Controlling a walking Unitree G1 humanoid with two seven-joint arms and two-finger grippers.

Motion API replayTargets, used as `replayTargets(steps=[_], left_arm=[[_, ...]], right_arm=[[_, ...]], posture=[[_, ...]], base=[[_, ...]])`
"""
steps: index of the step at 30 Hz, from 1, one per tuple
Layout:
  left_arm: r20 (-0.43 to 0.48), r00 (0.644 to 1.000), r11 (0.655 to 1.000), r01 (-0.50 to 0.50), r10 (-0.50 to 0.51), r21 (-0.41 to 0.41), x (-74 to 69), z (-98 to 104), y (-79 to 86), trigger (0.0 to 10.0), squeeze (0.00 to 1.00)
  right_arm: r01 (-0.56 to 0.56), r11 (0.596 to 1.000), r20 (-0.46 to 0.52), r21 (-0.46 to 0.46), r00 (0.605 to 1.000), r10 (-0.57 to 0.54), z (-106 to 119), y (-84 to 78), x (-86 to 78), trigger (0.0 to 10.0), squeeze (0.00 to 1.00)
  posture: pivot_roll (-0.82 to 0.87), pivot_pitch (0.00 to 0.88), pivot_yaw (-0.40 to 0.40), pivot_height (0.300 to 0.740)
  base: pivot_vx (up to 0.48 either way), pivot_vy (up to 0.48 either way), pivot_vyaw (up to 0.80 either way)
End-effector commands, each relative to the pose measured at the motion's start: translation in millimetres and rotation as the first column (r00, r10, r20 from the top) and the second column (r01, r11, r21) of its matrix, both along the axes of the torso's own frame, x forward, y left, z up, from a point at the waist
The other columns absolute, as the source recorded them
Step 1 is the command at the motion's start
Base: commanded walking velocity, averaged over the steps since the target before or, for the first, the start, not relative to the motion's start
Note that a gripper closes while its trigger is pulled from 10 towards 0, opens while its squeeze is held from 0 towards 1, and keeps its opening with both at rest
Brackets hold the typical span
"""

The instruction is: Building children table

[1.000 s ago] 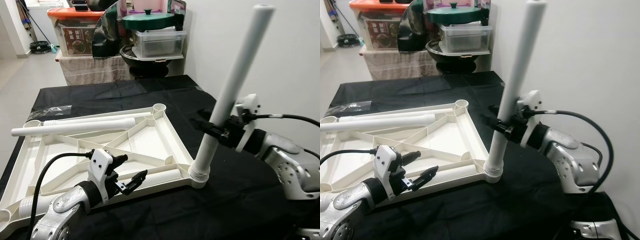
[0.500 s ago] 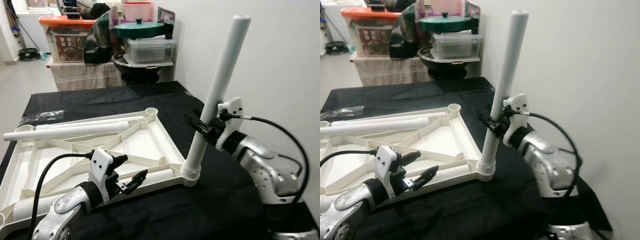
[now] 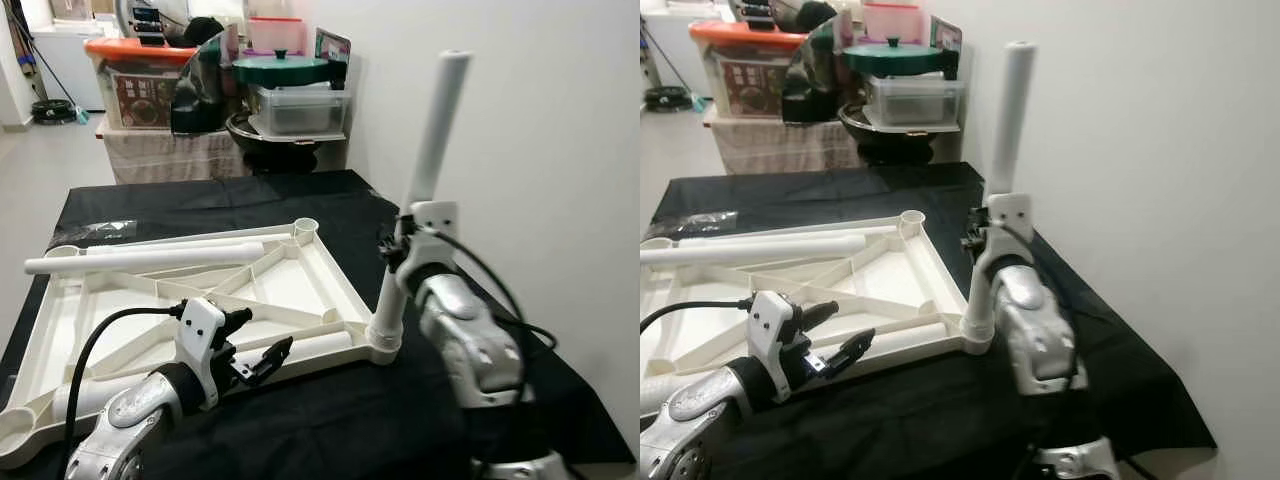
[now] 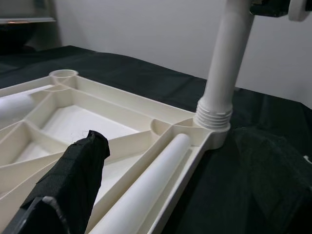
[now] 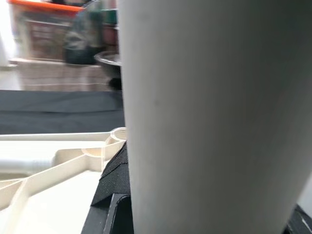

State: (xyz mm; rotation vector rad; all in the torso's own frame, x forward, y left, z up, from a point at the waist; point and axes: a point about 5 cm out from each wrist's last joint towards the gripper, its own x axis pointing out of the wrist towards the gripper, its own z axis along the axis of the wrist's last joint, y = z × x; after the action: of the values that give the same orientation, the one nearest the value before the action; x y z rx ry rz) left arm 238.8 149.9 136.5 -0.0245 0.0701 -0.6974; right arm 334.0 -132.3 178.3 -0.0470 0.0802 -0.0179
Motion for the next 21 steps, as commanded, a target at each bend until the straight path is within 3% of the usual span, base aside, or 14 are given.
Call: replayTargets(steps=[1, 8, 21], left_arm=[[-0.005, 1.000, 1.000, -0.013, 0.013, 0.001, 0.5, -3, 0.4, 10.0, 0.00], [-0.008, 1.000, 1.000, -0.021, 0.021, 0.002, 1.2, -4, 0.5, 10.0, 0.00], [-0.006, 1.000, 1.000, -0.025, 0.025, 0.009, 2.3, -6, 1.2, 10.0, 0.00]], right_arm=[[0.110, 0.991, -0.299, -0.075, 0.946, -0.128, -67, -19.7, -11.2, 0.0, 0.00], [0.272, 0.962, -0.348, -0.017, 0.900, -0.261, -77, -26.6, -9.9, 0.0, 0.00], [0.392, 0.919, -0.336, 0.048, 0.872, -0.354, -79, -31.2, -11.3, 0.0, 0.00]], posture=[[0.01, 0.000, -0.085, 0.740], [0.02, 0.000, -0.089, 0.740], [0.02, 0.000, -0.084, 0.740]], base=[[0.000, 0.000, 0.00], [0.000, 0.000, 0.00], [0.000, 0.000, 0.00]])
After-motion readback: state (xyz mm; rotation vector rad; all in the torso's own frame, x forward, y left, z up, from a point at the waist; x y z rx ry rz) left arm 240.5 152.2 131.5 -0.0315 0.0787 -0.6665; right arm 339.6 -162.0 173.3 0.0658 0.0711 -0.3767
